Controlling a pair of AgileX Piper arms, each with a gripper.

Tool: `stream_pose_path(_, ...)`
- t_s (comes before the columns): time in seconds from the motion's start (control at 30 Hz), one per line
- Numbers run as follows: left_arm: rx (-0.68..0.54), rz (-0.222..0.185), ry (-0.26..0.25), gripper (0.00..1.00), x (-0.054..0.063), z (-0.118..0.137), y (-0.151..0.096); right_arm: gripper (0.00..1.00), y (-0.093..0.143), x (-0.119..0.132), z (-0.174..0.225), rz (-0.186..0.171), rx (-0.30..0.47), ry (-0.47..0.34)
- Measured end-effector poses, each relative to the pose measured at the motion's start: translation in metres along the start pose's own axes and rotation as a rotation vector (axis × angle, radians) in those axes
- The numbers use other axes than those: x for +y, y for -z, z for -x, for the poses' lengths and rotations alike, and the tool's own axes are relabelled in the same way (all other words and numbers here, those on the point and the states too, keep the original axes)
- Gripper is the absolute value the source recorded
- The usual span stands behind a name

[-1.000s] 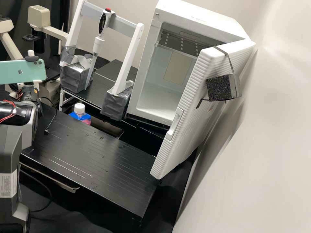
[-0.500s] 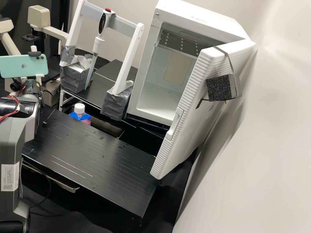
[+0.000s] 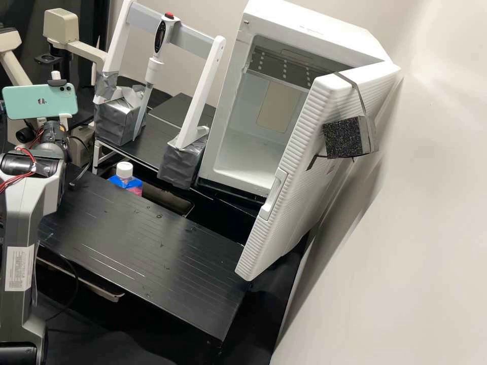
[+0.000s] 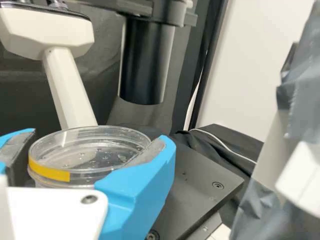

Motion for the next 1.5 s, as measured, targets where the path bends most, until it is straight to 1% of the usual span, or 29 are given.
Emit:
stream_pose_path(0.13, 0.000, 0.000, 0.000, 1.00, 0.000, 0.000, 0.000, 0.00, -0.001, 0.002, -0.009, -0.007, -0.007, 0.001)
stream_pose_path(0.27, 0.000, 0.000, 0.000, 1.00, 0.000, 0.000, 0.000, 0.00, -0.003, 0.002, -0.018, -0.001, -0.008, 0.005)
stream_pose_path(0.43, 0.000, 0.000, 0.000, 1.00, 0.000, 0.000, 0.000, 0.00, -0.006, 0.001, -0.027, -0.014, -0.036, 0.035)
stream_pose_path(0.5, 0.000, 0.000, 0.000, 1.00, 0.000, 0.000, 0.000, 0.00, -0.007, 0.000, -0.029, -0.013, -0.041, 0.045)
stream_pose_path(0.57, 0.000, 0.000, 0.000, 1.00, 0.000, 0.000, 0.000, 0.00, -0.007, 0.001, -0.033, -0.017, -0.043, 0.048)
stream_pose_path(0.77, 0.000, 0.000, 0.000, 1.00, 0.000, 0.000, 0.000, 0.00, -0.005, 0.003, -0.041, -0.011, -0.034, 0.063)
stream_pose_path(0.8, 0.000, 0.000, 0.000, 1.00, 0.000, 0.000, 0.000, 0.00, -0.005, 0.003, -0.042, -0.005, -0.031, 0.070)
stream_pose_path(0.87, 0.000, 0.000, 0.000, 1.00, 0.000, 0.000, 0.000, 0.00, -0.004, 0.004, -0.045, -0.007, -0.033, 0.076)
stream_pose_path(1.0, 0.000, 0.000, 0.000, 1.00, 0.000, 0.000, 0.000, 0.00, -0.001, 0.008, -0.048, 0.015, -0.033, 0.092)
stream_pose_path(1.07, 0.000, 0.000, 0.000, 1.00, 0.000, 0.000, 0.000, 0.00, -0.002, 0.008, -0.049, 0.043, -0.038, 0.101)
stream_pose_path(1.13, 0.000, 0.000, 0.000, 1.00, 0.000, 0.000, 0.000, 0.00, -0.001, 0.009, -0.051, 0.063, -0.032, 0.101)
stream_pose_path(1.3, 0.000, 0.000, 0.000, 1.00, 0.000, 0.000, 0.000, 0.00, -0.003, 0.009, -0.054, 0.057, -0.031, 0.097)
stream_pose_path(1.5, 0.000, 0.000, 0.000, 1.00, 0.000, 0.000, 0.000, 0.00, -0.008, 0.011, -0.056, 0.062, -0.035, 0.087)
